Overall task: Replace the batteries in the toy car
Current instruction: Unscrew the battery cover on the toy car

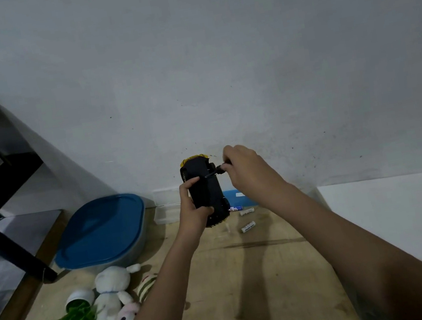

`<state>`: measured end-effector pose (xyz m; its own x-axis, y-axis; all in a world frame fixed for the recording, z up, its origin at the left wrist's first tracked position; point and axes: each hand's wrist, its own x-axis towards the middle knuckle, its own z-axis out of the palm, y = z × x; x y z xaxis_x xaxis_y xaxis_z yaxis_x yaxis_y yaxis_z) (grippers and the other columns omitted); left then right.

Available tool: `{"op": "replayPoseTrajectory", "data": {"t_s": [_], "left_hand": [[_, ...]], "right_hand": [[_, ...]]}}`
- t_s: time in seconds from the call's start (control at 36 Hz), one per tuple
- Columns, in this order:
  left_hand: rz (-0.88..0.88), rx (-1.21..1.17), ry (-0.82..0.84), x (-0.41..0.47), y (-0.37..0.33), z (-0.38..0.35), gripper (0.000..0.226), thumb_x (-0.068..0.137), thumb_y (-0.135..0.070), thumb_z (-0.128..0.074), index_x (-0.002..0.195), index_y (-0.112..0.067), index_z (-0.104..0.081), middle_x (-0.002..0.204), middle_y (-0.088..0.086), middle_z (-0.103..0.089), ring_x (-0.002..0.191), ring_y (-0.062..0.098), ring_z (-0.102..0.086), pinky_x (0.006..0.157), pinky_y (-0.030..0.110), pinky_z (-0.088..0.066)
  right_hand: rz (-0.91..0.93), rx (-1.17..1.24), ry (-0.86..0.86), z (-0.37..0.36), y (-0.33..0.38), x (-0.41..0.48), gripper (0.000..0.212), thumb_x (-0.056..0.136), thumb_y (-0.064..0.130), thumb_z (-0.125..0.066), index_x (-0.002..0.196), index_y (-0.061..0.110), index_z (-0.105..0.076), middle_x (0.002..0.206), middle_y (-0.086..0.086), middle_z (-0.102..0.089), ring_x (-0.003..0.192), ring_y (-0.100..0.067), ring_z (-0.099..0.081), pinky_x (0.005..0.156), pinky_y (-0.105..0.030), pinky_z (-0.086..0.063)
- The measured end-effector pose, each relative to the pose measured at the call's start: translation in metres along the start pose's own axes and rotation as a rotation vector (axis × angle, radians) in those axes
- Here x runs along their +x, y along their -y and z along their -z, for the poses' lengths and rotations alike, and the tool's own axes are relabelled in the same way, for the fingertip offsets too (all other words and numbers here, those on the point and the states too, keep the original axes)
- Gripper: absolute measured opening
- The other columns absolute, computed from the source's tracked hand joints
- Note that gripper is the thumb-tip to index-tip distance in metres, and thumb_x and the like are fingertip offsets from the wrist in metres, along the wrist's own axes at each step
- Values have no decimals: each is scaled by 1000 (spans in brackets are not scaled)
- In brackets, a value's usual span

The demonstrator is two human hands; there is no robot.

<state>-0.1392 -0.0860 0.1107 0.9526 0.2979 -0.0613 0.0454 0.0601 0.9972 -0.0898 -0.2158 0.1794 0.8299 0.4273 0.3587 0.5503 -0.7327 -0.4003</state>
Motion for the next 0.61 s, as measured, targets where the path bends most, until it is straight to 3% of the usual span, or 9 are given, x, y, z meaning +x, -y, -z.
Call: {"op": "replayPoseTrajectory", "data": {"t_s": [0.08,0.14,0.22,0.31,0.36,0.42,0.5,0.56,0.61], "left_hand": [[33,-28,-25,1,1,1,69,76,23,-46,121,-28,-40,109,7,-50,87,14,-54,61,29,-53],[44,-37,-34,2,2,2,69,76,24,-47,118,-30,-41,107,6,-51,87,15,-54,64,32,-53],[58,-43,-47,3,1,3,68,75,24,-46,118,-29,-41,104,4,-51,87,15,-53,63,31,-53],[70,-33,-40,1,-1,2,68,75,25,-44,120,-27,-40,100,2,-52,84,14,-53,59,28,-52],[76,-19,-34,0,-1,1,69,75,25,-44,123,-24,-40,98,-2,-52,83,13,-54,56,25,-52],[80,-14,-31,0,-1,-1,70,75,25,-45,124,-24,-40,98,-3,-52,84,12,-55,56,25,-53],[97,-34,-41,0,-2,-4,69,76,26,-45,121,-25,-40,96,-2,-51,82,13,-55,57,28,-52],[109,-31,-50,1,-3,-4,69,76,26,-44,122,-24,-40,95,-2,-50,80,13,-54,53,25,-52],[117,-27,-51,1,-3,-3,70,75,27,-44,123,-24,-40,95,-3,-50,81,13,-54,49,21,-52]], "right_hand": [[96,54,52,-4,-1,-3,27,84,-12,-47,101,6,-56,103,-9,-48,93,-26,-49,75,-41,-49],[96,62,37,-5,2,-4,23,90,0,-50,112,8,-52,110,-10,-45,95,-26,-50,75,-39,-50],[30,-38,18,-9,3,-2,24,99,24,-42,111,4,-48,106,-12,-46,77,-25,-51,64,-32,-43],[64,-32,-34,-10,3,1,13,97,12,-46,97,1,-53,97,-13,-50,69,-20,-42,61,-28,-32],[105,26,-24,-10,3,2,7,90,-1,-51,93,1,-57,95,-13,-50,76,-21,-44,62,-31,-38],[146,54,3,-11,5,1,17,86,-6,-53,99,3,-58,100,-12,-50,88,-24,-48,70,-36,-47],[84,25,5,-9,11,-1,24,94,18,-51,116,7,-49,106,-10,-46,92,-24,-49,72,-32,-46],[-1,-60,35,-7,11,2,31,98,33,-43,112,6,-47,97,-8,-43,81,-23,-49,64,-29,-39],[4,-121,43,-6,9,4,24,99,28,-40,102,5,-50,88,-5,-40,73,-22,-44,62,-27,-31]]}}
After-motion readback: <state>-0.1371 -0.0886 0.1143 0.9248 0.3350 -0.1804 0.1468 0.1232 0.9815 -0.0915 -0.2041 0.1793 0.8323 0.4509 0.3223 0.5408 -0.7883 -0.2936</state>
